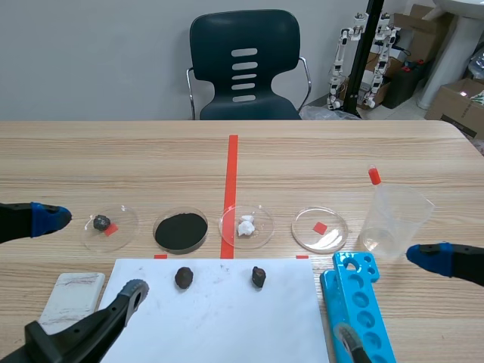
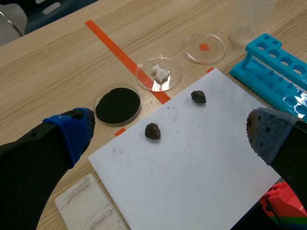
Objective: Return to the home posture
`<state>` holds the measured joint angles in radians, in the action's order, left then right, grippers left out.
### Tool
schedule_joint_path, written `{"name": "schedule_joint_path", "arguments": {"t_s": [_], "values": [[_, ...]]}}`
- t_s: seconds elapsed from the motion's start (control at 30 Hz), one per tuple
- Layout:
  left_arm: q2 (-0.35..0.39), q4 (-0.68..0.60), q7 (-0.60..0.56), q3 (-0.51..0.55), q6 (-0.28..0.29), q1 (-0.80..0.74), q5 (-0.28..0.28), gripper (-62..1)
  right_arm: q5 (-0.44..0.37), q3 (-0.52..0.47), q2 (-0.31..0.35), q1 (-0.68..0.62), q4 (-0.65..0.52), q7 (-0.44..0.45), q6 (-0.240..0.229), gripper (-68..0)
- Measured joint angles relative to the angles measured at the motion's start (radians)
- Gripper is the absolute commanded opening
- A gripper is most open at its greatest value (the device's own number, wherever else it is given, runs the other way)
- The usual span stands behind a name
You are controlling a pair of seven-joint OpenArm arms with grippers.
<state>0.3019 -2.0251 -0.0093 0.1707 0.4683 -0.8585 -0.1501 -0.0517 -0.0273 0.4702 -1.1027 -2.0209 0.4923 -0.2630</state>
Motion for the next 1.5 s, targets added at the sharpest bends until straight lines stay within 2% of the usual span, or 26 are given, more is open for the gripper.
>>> {"name": "schedule_joint_path", "arguments": {"t_s": [0.17, 0.37, 1.5], "values": [[0.0, 0.0, 0.0, 0.0, 0.0, 0.0, 0.0, 1.4, 0.032, -0.1, -0.062, -0.04, 0.0, 0.071, -0.123, -12.8], [0.0, 0.0, 0.0, 0.0, 0.0, 0.0, 0.0, 1.4, 0.037, -0.171, -0.077, -0.048, 0.0, 0.087, -0.122, -12.8], [0.0, 0.0, 0.0, 0.0, 0.0, 0.0, 0.0, 1.4, 0.037, -0.167, -0.074, -0.048, 0.0, 0.085, -0.119, -12.8]]}}
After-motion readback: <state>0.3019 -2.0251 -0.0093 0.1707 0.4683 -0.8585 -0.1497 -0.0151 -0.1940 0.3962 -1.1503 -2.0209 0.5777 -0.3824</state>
